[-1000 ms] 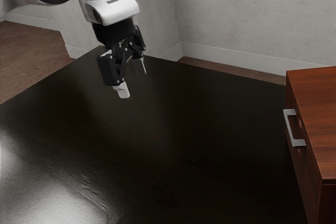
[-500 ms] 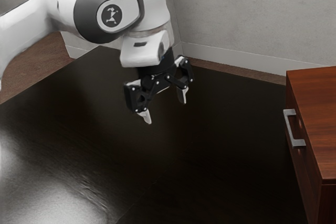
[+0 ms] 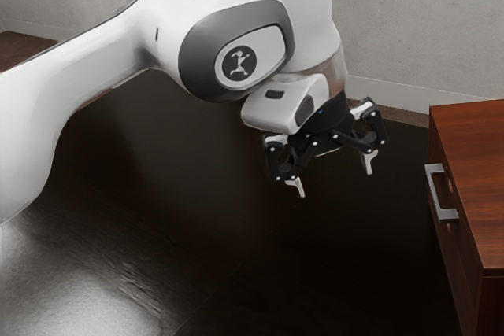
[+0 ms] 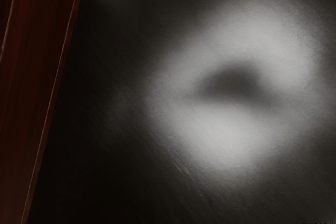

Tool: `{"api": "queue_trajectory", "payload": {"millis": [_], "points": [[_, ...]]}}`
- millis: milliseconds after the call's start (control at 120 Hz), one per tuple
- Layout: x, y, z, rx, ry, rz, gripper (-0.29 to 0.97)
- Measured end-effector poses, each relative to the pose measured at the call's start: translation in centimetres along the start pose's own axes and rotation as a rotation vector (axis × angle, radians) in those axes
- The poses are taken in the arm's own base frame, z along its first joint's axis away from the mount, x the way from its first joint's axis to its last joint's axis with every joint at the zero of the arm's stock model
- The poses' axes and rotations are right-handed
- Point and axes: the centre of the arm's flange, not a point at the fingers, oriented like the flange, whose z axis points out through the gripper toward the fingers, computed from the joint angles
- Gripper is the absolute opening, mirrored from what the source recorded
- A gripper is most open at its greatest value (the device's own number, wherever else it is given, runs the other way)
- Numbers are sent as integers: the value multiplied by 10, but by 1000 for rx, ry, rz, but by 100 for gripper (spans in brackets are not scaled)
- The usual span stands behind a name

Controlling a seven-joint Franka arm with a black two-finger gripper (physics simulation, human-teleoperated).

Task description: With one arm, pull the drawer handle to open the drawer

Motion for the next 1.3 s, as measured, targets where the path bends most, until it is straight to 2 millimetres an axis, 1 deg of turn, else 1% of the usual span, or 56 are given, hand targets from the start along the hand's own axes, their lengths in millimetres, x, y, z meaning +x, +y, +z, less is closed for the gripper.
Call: {"api": "queue_trajectory", "payload": {"millis": [42,108,192,325,508,608,700,775,825,975,1100,1217,1300], "points": [[-2,-4,5,11,-2,12,68],[-6,-7,6,31,-9,25,68],[-4,-11,7,61,-8,48,68],[4,-20,23,98,11,83,68],[0,-31,33,160,-2,106,68],[0,-36,47,170,-5,119,68],[1,-38,48,188,-13,130,68],[9,-42,47,206,-17,150,68],[10,-45,49,215,-20,158,68],[1,-49,65,214,-28,161,68],[2,-54,75,214,-29,174,68],[4,-62,82,232,-31,190,63],[-2,-63,84,245,-38,191,60]]}}
